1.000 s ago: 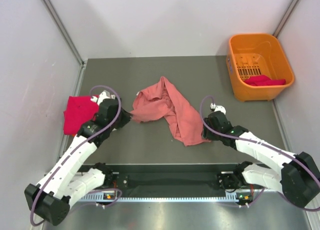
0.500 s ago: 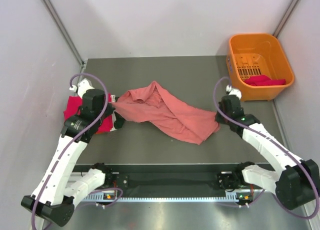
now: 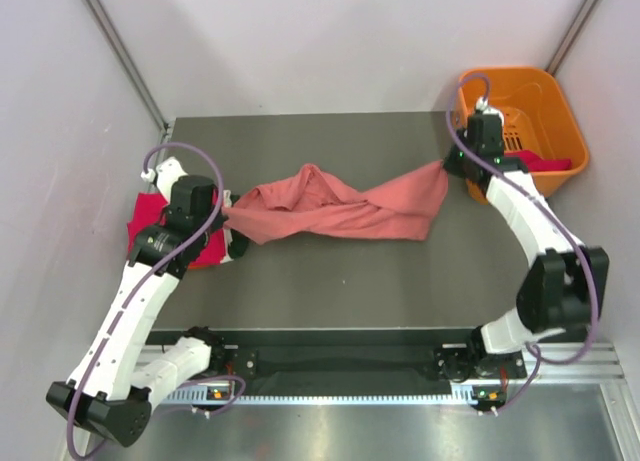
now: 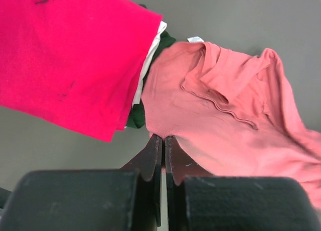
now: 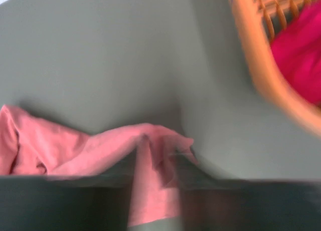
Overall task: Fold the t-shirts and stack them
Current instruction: Flatten the tshirt out
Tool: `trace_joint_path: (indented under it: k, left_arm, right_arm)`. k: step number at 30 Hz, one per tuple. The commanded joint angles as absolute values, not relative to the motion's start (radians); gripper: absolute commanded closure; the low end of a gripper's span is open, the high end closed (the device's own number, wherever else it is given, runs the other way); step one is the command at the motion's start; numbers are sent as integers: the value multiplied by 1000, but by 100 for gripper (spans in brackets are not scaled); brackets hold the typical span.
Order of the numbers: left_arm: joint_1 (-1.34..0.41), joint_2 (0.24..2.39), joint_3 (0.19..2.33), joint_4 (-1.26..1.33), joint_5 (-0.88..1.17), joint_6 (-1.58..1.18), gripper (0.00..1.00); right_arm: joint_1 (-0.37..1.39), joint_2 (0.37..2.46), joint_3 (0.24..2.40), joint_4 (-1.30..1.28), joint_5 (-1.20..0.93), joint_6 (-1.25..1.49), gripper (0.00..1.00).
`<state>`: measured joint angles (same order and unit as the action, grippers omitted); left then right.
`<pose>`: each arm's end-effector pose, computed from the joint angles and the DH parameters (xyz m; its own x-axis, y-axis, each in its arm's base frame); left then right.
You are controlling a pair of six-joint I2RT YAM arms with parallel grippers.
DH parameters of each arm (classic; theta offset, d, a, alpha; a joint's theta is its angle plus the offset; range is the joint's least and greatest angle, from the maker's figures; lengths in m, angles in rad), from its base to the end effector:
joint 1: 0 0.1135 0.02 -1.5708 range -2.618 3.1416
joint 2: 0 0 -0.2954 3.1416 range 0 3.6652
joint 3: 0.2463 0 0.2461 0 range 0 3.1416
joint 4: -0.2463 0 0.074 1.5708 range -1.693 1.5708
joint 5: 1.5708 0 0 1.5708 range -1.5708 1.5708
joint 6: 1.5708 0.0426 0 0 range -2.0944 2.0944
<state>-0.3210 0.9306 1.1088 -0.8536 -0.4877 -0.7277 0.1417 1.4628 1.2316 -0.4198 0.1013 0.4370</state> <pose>0.1533 -0.0299 0.3820 -0.3976 -0.4870 -0.7776 -0.4456 0.8433 -0.3004 0.3241 0.0419 0.3404 -0.5693 0.3441 -0.7467 0.1988 0.9389 0.2811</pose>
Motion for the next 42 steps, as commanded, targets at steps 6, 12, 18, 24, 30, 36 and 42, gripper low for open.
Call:
trace_joint_path:
  k: [6, 12, 18, 24, 30, 36, 42]
  left_arm:
    - [-301, 934, 1121, -799, -473, -672, 100]
    - [-301, 934, 1101, -761, -462, -655, 100]
    - [-299, 962, 1118, -755, -495, -634, 100]
    - [-299, 954, 1120, -746, -518, -634, 100]
    - [-299, 934, 1092, -724, -503, -634, 100]
    - [-299, 939, 1081, -719, -505, -621, 100]
    - [-298, 930, 1083, -719, -517, -611, 100]
  right_arm:
    - [66, 1573, 1367, -385, -69, 387, 16]
    - [78, 1375, 1010, -262, -152, 383, 32]
    - [83, 1336, 792, -175, -169, 390, 41]
    - [94, 1388, 713, -54, -179, 420, 41]
    - [138, 1509, 735, -8, -178, 445, 40]
    - [212, 1603, 790, -20, -68, 460, 56]
    - [238, 1554, 789, -78, -14, 460, 99]
